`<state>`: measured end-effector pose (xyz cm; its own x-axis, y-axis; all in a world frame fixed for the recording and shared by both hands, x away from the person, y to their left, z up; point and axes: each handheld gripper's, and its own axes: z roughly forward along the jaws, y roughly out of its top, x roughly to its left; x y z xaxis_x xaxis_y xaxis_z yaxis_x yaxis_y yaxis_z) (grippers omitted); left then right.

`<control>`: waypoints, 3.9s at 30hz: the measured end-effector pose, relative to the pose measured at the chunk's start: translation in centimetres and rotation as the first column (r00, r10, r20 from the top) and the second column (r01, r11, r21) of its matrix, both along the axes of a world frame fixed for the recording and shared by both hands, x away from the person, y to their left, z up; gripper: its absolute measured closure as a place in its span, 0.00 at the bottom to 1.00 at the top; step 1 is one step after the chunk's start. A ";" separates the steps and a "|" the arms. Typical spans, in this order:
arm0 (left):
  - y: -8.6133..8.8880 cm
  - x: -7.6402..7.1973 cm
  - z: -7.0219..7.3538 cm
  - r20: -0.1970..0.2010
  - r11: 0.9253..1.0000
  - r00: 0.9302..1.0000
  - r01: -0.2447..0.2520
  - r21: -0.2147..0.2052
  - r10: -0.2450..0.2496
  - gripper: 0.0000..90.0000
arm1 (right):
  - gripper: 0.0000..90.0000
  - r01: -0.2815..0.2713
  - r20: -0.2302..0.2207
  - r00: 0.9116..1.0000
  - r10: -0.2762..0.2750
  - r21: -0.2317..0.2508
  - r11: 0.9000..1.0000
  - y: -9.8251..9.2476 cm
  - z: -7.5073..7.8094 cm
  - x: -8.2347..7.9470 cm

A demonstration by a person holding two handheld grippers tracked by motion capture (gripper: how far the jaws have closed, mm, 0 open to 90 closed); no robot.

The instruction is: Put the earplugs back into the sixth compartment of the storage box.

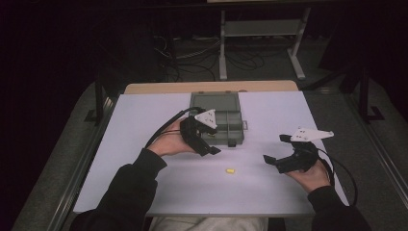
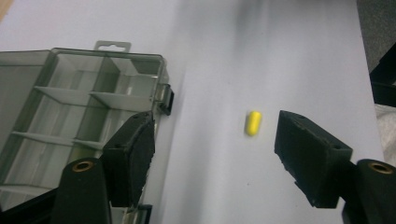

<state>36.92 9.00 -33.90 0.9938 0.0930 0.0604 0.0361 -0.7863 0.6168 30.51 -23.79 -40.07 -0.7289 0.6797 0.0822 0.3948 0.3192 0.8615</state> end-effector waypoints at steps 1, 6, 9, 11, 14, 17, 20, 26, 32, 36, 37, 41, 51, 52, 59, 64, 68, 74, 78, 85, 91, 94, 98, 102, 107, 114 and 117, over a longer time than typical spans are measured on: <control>-0.1 -0.1 -0.2 -0.003 1.000 1.000 0.003 0.000 -0.003 0.32 | 0.00 0.000 0.000 1.000 0.000 0.000 1.000 0.0 0.0 0.0; -0.6 -0.6 -1.0 -0.019 1.000 1.000 0.014 -0.009 -0.014 0.28 | 0.00 0.000 0.000 1.000 0.000 0.000 1.000 0.0 0.0 0.0; -0.9 -0.9 -1.8 -0.025 1.000 0.999 0.023 0.001 -0.023 0.25 | 0.00 -0.001 0.000 1.000 0.001 0.001 1.000 0.0 0.0 0.0; -1.2 -1.1 -2.3 -0.030 1.000 0.999 0.028 0.006 -0.028 0.24 | 0.00 -0.001 0.001 1.000 0.001 0.001 1.000 0.0 0.0 0.0; -1.4 -1.2 -3.0 -0.041 0.999 0.999 0.031 0.013 -0.031 0.21 | 0.00 -0.002 0.000 1.000 0.002 0.001 1.000 0.0 0.0 0.0; -1.7 -1.4 -3.8 -0.047 0.999 0.998 0.030 0.024 -0.029 0.19 | 0.00 -0.003 -0.001 1.000 0.003 0.000 1.000 0.0 0.0 0.0; -2.1 -1.7 -4.7 -0.057 0.999 0.998 0.041 0.032 -0.039 0.18 | 0.00 -0.003 0.000 1.000 0.003 0.000 1.000 0.0 0.0 0.0; -2.8 -2.0 -6.5 -0.068 0.996 0.997 0.053 0.068 -0.048 0.18 | 0.00 -0.004 -0.002 1.000 0.004 0.000 1.000 0.0 0.0 0.0; -3.4 -2.1 -7.6 -0.076 0.994 0.995 0.064 0.086 -0.057 0.19 | 0.00 -0.005 -0.003 1.000 0.005 0.000 1.000 0.0 0.0 0.0; -3.7 -2.1 -8.3 -0.087 0.994 0.994 0.069 0.089 -0.062 0.20 | 0.00 -0.007 -0.002 1.000 0.007 -0.002 1.000 0.1 0.0 0.0; -3.8 -2.1 -8.4 -0.091 0.993 0.994 0.071 0.092 -0.062 0.20 | 0.00 -0.008 -0.003 1.000 0.008 -0.002 1.000 0.1 0.0 0.0; -4.1 -2.2 -8.7 -0.098 0.993 0.992 0.082 0.081 -0.073 0.24 | 0.00 -0.008 -0.004 1.000 0.008 -0.003 1.000 0.1 0.0 0.0; -4.4 -2.2 -8.9 -0.093 0.991 0.989 0.118 0.063 -0.111 0.47 | 0.00 -0.011 -0.005 1.000 0.011 -0.006 1.000 0.1 -0.1 0.0; -4.4 -2.2 -8.9 -0.091 0.991 0.989 0.119 0.062 -0.113 0.49 | 0.00 -0.010 -0.005 1.000 0.010 -0.005 1.000 0.1 -0.1 0.0; -4.7 -1.8 -9.2 -0.095 0.991 0.988 0.124 0.054 -0.119 0.67 | 0.00 -0.010 -0.005 1.000 0.010 -0.007 1.000 0.1 -0.1 0.0; -4.9 -1.8 -9.5 -0.101 0.987 0.985 0.144 0.069 -0.137 0.82 | 0.00 -0.008 -0.002 1.000 0.008 -0.006 1.000 0.1 0.0 0.0; -5.0 -1.8 -9.4 -0.095 0.986 0.986 0.147 0.076 -0.140 0.90 | 0.00 -0.009 -0.001 1.000 0.009 -0.004 1.000 0.1 0.0 0.0; -4.8 -1.7 -9.0 -0.096 0.987 0.986 0.140 0.077 -0.133 0.91 | 0.00 -0.009 -0.001 1.000 0.009 -0.006 1.000 0.1 0.0 0.0; -4.4 -1.6 -8.4 -0.100 0.989 0.987 0.135 0.066 -0.128 0.91 | 0.00 -0.009 -0.003 1.000 0.009 -0.007 1.000 0.1 0.0 0.0; -3.8 -1.4 -7.1 -0.088 0.989 0.988 0.134 0.069 -0.128 0.91 | 0.00 -0.010 -0.004 1.000 0.010 -0.008 1.000 0.1 -0.1 0.0; -3.1 -1.3 -5.7 -0.080 0.990 0.990 0.125 0.069 -0.119 0.91 | 0.00 -0.010 -0.005 1.000 0.010 -0.007 1.000 0.1 -0.1 0.0; -2.7 -1.0 -5.0 -0.076 0.990 0.991 0.119 0.077 -0.114 0.91 | 0.00 -0.009 -0.005 1.000 0.009 -0.007 1.000 0.1 0.0 0.0; -2.1 -0.6 -3.9 -0.073 0.991 0.992 0.110 0.070 -0.105 0.91 | 0.00 -0.009 -0.006 1.000 0.009 -0.007 1.000 0.1 -0.1 0.0; -1.7 -0.2 -2.9 -0.057 0.992 0.994 0.101 0.071 -0.097 0.91 | 0.00 -0.010 -0.006 1.000 0.010 -0.009 1.000 0.2 -0.1 0.0; -1.4 0.4 -1.6 -0.048 0.993 0.995 0.096 0.072 -0.092 0.91 | 0.00 -0.009 -0.008 1.000 0.009 -0.009 1.000 0.2 -0.1 0.0; -0.9 1.4 0.1 -0.027 0.996 0.997 0.071 0.061 -0.070 0.91 | 0.00 -0.011 -0.009 1.000 0.011 -0.007 1.000 0.1 -0.1 0.0; -0.7 1.9 0.8 -0.017 0.996 0.998 0.060 0.067 -0.059 0.91 | 0.00 -0.011 -0.008 1.000 0.011 -0.008 1.000 0.1 -0.1 0.0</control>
<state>38.85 8.34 -33.08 0.9983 0.0299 0.0501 -0.0034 -0.8272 0.5619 30.50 -23.64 -40.16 -0.7359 0.6720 0.0822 0.3977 0.3308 0.8558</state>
